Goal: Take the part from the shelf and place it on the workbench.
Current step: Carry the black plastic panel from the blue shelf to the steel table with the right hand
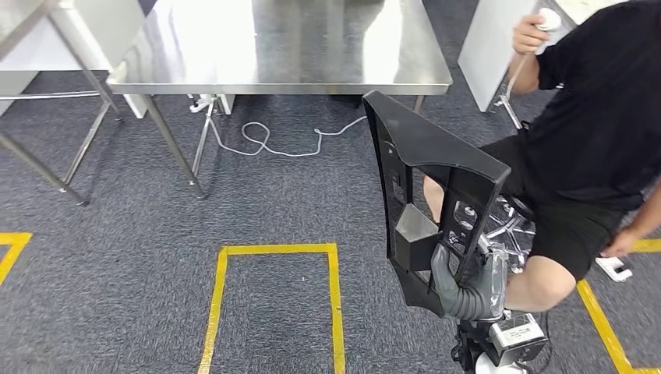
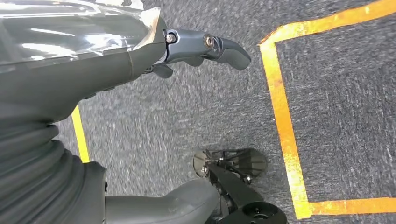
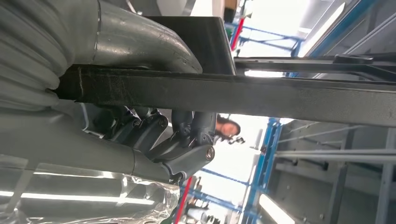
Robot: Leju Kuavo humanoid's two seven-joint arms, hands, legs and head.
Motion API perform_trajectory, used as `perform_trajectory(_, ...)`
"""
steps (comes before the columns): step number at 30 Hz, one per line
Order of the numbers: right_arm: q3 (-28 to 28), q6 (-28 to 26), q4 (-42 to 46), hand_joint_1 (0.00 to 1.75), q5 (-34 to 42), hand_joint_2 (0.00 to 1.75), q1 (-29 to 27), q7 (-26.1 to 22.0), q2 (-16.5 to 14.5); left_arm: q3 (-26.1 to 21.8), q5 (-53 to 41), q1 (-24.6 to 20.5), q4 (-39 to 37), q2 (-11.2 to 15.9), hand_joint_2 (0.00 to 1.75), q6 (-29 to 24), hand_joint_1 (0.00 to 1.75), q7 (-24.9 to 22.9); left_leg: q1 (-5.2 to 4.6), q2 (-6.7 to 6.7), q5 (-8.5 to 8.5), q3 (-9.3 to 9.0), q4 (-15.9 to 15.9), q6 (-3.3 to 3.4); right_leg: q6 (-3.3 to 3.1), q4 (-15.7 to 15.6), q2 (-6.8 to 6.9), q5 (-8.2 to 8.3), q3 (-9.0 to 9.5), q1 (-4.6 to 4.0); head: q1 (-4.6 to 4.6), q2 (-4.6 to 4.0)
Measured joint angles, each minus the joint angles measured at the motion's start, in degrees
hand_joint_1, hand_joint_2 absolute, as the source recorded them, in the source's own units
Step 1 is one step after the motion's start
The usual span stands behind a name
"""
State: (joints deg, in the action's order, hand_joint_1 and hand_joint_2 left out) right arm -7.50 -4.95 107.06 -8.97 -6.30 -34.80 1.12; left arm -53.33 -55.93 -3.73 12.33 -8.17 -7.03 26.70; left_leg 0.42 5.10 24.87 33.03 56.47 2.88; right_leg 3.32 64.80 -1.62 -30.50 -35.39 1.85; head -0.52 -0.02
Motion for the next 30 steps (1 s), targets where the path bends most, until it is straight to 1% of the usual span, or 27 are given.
perform_trajectory(1, 0.0, -0.1, 0.1, 1.75, 0.0, 1.75, 0.0, -0.1, 0.0, 0.0, 0.0, 0.0, 0.0, 0.0, 1.75, 0.2, 0.00, 0.0, -0.07, 0.69, 0.30, 0.14, 0.4, -0.43, 0.21, -3.4, -1.07, 1.52, 1.34, 0.25, 0.00, 0.00)
perform_trajectory(2, 0.0, -0.2, 0.2, 1.75, 0.0, 1.75, -0.1, -0.2, 0.1, 0.0, 0.0, 0.0, 0.0, 0.0, 1.75, 0.3, 0.00, 0.0, -0.17, 1.34, 0.58, 0.38, 0.8, -0.87, 0.07, -5.7, -1.88, 2.42, 2.22, 0.36, -0.02, 0.00)
perform_trajectory(3, 0.0, -0.3, 0.3, 1.75, 0.1, 1.75, 0.0, -0.3, 0.1, 0.0, 0.0, 0.0, 0.0, 0.0, 1.75, 0.4, 0.00, 0.0, -0.23, 1.95, 0.77, 0.62, 1.0, -1.34, -0.32, -6.6, -2.14, 2.82, 2.61, 0.26, -0.07, 0.00)
perform_trajectory(4, 0.0, -0.3, 0.4, 1.75, 0.1, 1.75, 0.1, -0.3, 0.1, 0.0, 0.0, 0.1, 0.0, 0.0, 1.75, 0.5, 0.00, -0.1, -0.17, 2.53, 0.89, 0.79, 1.1, -1.74, -0.82, -6.8, -1.67, 3.12, 2.81, 0.31, -0.19, 0.00)
perform_trajectory(5, 0.0, -0.3, 0.5, 1.75, 0.2, 1.75, 0.3, -0.3, 0.1, 0.0, 0.0, 0.3, 0.0, 0.1, 1.75, 0.5, 0.00, -0.1, -0.04, 2.58, 0.99, 0.94, 1.3, -2.06, -1.25, -6.8, -1.09, 3.15, 2.98, 0.56, -0.24, 0.00)
perform_trajectory(6, 0.0, -0.3, 0.6, 1.75, 0.4, 1.75, 0.6, -0.2, 0.1, 0.0, 0.0, 0.5, 0.0, 0.2, 1.75, 0.6, 0.00, -0.1, 0.02, 1.70, 1.46, 1.25, 2.0, -2.35, -1.74, -6.9, -0.56, 3.19, 3.18, 0.82, -0.36, 0.00)
perform_trajectory(7, 0.0, -0.3, 0.8, 1.75, 0.5, 1.75, 0.8, -0.1, 0.0, 0.0, 0.0, 0.6, 0.0, 0.3, 1.75, 0.6, 0.00, 0.0, 0.05, 0.22, 2.56, 2.05, 3.8, -2.60, -2.18, -7.0, -0.03, 3.18, 3.38, 1.16, -0.54, 0.00)
perform_trajectory(8, 0.0, -0.3, 0.9, 1.75, 0.7, 1.75, 0.9, 0.1, 0.0, 0.0, -0.1, 0.6, 0.0, 0.3, 1.75, 0.7, 0.00, 0.0, 0.14, -1.60, 4.26, 3.47, 6.8, -2.85, -2.56, -7.0, 0.49, 3.08, 3.57, 1.23, -0.68, 0.00)
perform_trajectory(9, 0.0, -0.2, 1.0, 1.75, 0.8, 1.75, 1.1, 0.4, 0.0, 0.0, -0.1, 0.5, 0.0, 0.3, 1.75, 0.8, 0.00, 0.1, 0.21, -3.17, 6.32, 5.51, 10.8, -3.13, -2.88, -7.0, 1.01, 2.93, 3.68, 1.07, -0.82, 0.00)
perform_trajectory(10, 0.0, -0.2, 1.1, 1.75, 0.9, 1.75, 1.2, 0.8, 0.0, 0.0, -0.1, 0.4, 0.0, 0.3, 1.75, 0.9, 0.00, 0.1, 0.40, -3.97, 8.06, 7.67, 14.9, -3.41, -3.02, -7.0, 1.51, 2.81, 3.74, 0.92, -0.87, 0.00)
perform_trajectory(11, 0.0, -0.2, 1.1, 1.75, 0.9, 1.75, 1.4, 1.2, 0.0, 0.0, -0.2, 0.4, 0.0, 0.3, 1.75, 0.9, 0.00, 0.2, 0.61, -4.34, 8.93, 9.32, 17.8, -3.64, -3.12, -7.0, 1.95, 2.72, 3.79, 0.82, -0.85, 0.00)
perform_trajectory(12, 0.0, -0.2, 1.1, 1.75, 0.9, 1.75, 1.5, 1.7, -0.1, 0.0, -0.2, 0.5, 0.0, 0.3, 1.75, 1.0, 0.00, 0.2, 0.82, -4.51, 8.65, 9.97, 18.8, -3.82, -3.12, -7.0, 2.27, 2.63, 3.85, 0.81, -0.88, 0.00)
perform_trajectory(13, 0.0, -0.2, 1.1, 1.75, 0.9, 1.75, 1.7, 2.1, -0.1, 0.0, -0.2, 0.5, 0.0, 0.3, 1.75, 1.1, 0.00, 0.3, 1.03, -4.65, 7.23, 9.30, 17.2, -3.95, -3.01, -7.0, 2.46, 2.49, 3.98, 0.84, -0.89, 0.00)
perform_trajectory(14, 0.0, -0.2, 1.1, 1.75, 1.0, 1.75, 1.9, 2.4, -0.1, 0.0, -0.3, 0.5, 0.0, 0.3, 1.75, 1.2, 0.00, 0.3, 1.23, -4.87, 5.13, 7.51, 13.6, -4.02, -2.81, -7.0, 2.59, 2.32, 4.20, 0.88, -0.90, 0.00)
perform_trajectory(15, 0.0, -0.3, 1.1, 1.75, 1.1, 1.75, 2.0, 2.7, -0.1, 0.0, -0.3, 0.6, 0.0, 0.4, 1.75, 1.4, 0.00, 0.3, 1.39, -5.26, 3.22, 5.27, 9.2, -4.03, -2.50, -7.0, 2.68, 2.09, 4.43, 0.84, -0.93, 0.00)
perform_trajectory(16, 0.1, -0.4, 1.1, 1.75, 1.3, 1.75, 2.1, 2.8, -0.1, 0.0, -0.3, 0.5, 0.0, 0.4, 1.75, 1.4, 0.00, 0.3, 1.42, -5.52, 1.86, 3.37, 5.6, -3.94, -2.12, -7.0, 2.74, 1.83, 4.61, 0.58, -0.92, 0.00)
perform_trajectory(17, 0.1, -0.5, 1.2, 1.75, 1.4, 1.75, 2.1, 2.9, -0.1, 0.0, -0.3, 0.5, 0.0, 0.4, 1.75, 1.5, 0.00, 0.3, 1.41, -5.70, 1.12, 2.13, 3.3, -3.84, -1.83, -6.9, 2.79, 1.60, 4.73, 0.24, -0.80, 0.00)
perform_trajectory(18, 0.1, -0.6, 1.2, 1.75, 1.4, 1.75, 2.2, 2.9, -0.1, 0.0, -0.3, 0.5, 0.0, 0.3, 1.75, 1.5, 0.00, 0.3, 1.33, -5.78, 0.98, 1.66, 2.3, -3.74, -1.72, -6.8, 2.82, 1.40, 4.77, -0.26, -0.65, 0.00)
perform_trajectory(19, 0.1, -0.8, 1.3, 1.75, 1.4, 1.75, 2.1, 2.9, -0.1, 0.0, -0.3, 0.5, 0.0, 0.3, 1.75, 1.5, 0.00, 0.3, 1.13, -5.63, 0.94, 1.64, 2.2, -3.64, -1.68, -6.8, 2.84, 1.29, 4.81, -0.55, -0.48, 0.00)
perform_trajectory(20, 0.2, -1.0, 1.4, 1.75, 1.3, 1.75, 2.1, 2.8, -0.1, 0.0, -0.3, 0.6, 0.0, 0.2, 1.75, 1.5, 0.00, 0.4, 0.92, -5.57, 0.90, 1.65, 2.2, -3.57, -1.74, -6.9, 2.86, 1.25, 4.87, -0.65, -0.34, 0.00)
perform_trajectory(21, 0.2, -1.2, 1.5, 1.75, 1.2, 1.75, 2.1, 2.8, 0.0, 0.0, -0.3, 0.6, 0.0, 0.2, 1.75, 1.5, 0.00, 0.5, 0.65, -5.52, 0.92, 1.66, 2.2, -3.47, -1.77, -7.0, 2.90, 1.25, 4.95, -0.64, -0.33, 0.00)
perform_trajectory(23, 0.3, -1.5, 1.9, 1.75, 1.0, 1.75, 2.1, 2.7, 0.1, 0.0, -0.2, 0.7, 0.0, 0.2, 1.75, 1.6, 0.00, 0.7, 0.24, -5.40, 1.04, 1.67, 2.2, -3.12, -1.59, -7.3, 2.97, 1.34, 5.14, -0.40, -0.33, 0.00)
perform_trajectory(25, 0.5, -1.5, 2.3, 1.75, 0.9, 1.75, 2.2, 2.7, 0.3, 0.0, -0.2, 0.7, 0.0, 0.2, 1.75, 1.7, 0.00, 0.9, 0.15, -5.32, 1.14, 1.65, 2.2, -2.83, -1.44, -7.6, 3.00, 1.42, 5.33, -0.32, -0.32, 0.00)
perform_trajectory(30, 0.8, -1.7, 3.2, 1.75, 0.3, 1.75, 2.7, 2.9, 0.7, 0.0, -0.2, 0.7, 0.0, 0.2, 1.75, 2.2, 0.00, 1.6, 0.11, -5.25, 1.26, 1.62, 2.2, -2.48, -1.14, -8.0, 3.01, 1.58, 5.50, -0.29, -0.31, 0.00)
